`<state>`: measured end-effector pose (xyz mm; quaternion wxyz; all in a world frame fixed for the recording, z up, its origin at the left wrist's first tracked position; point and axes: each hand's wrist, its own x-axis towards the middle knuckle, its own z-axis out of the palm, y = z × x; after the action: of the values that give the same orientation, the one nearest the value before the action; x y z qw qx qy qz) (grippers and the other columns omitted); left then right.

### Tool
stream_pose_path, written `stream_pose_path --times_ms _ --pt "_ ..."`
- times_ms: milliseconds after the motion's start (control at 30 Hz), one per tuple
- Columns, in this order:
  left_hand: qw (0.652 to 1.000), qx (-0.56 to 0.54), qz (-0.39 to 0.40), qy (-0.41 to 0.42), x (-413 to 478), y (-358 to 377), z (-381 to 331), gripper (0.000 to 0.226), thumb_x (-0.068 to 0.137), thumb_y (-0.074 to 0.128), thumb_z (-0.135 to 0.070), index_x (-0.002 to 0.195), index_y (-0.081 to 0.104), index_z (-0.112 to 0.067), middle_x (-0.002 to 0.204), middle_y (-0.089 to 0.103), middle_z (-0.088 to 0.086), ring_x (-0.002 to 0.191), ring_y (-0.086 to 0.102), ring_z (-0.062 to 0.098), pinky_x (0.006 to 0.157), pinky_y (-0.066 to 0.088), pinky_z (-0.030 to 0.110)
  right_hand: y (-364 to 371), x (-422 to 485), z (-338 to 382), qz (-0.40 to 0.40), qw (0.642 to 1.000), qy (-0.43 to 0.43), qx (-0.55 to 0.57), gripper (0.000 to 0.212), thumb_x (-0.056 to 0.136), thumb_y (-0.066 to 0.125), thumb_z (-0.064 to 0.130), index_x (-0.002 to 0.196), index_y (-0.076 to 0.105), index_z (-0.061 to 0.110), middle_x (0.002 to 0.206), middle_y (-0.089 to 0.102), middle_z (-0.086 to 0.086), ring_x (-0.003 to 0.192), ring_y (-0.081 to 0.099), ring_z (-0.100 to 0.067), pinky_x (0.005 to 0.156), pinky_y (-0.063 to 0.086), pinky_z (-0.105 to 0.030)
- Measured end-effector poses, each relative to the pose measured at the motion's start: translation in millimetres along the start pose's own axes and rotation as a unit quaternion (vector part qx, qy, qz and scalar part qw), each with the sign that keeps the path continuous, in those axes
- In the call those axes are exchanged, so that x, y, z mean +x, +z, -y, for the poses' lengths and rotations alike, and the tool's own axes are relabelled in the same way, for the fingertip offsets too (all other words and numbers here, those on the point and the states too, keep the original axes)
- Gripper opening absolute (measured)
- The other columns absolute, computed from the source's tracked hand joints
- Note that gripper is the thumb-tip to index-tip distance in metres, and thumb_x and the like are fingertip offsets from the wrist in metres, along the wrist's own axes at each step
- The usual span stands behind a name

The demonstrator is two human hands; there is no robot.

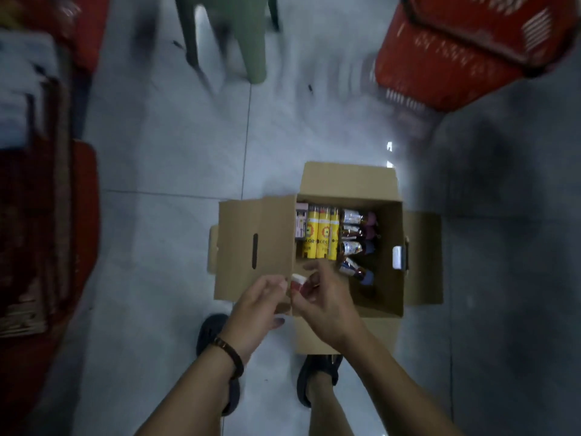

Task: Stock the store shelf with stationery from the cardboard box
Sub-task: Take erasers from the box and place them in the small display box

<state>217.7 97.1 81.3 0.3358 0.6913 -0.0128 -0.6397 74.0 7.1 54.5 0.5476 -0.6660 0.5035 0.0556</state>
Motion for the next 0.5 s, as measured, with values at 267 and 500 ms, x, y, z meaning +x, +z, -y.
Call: stream_pose_path --times_ms 267,500 --pt "0.984 -0.071 -0.011 0.161 -253 -52 -136 0.022 0.103 0.062 -0.009 0.12 0.072 -0.017 0.116 0.077 0.009 0.108 0.074 0.022 0.092 0.059 0.041 -54 -165 247 -0.081 0.982 -0.167 -0.041 0.042 0.081 0.082 0.03 0.117 0.062 0.033 0.106 0.056 0.02 0.097 0.056 0.004 0.077 0.046 -0.013" --pt "0.954 -0.144 -0.108 0.239 -414 -123 -169 0.017 0.104 0.062 -0.013 0.118 0.067 -0.005 0.117 0.072 0.025 0.114 0.07 0.042 0.095 0.06 0.052 -55 -272 391 0.04 0.952 -0.304 -0.013 0.037 0.095 0.074 0.022 0.124 0.067 0.044 0.111 0.056 0.017 0.105 0.06 0.001 0.081 0.048 -0.013"
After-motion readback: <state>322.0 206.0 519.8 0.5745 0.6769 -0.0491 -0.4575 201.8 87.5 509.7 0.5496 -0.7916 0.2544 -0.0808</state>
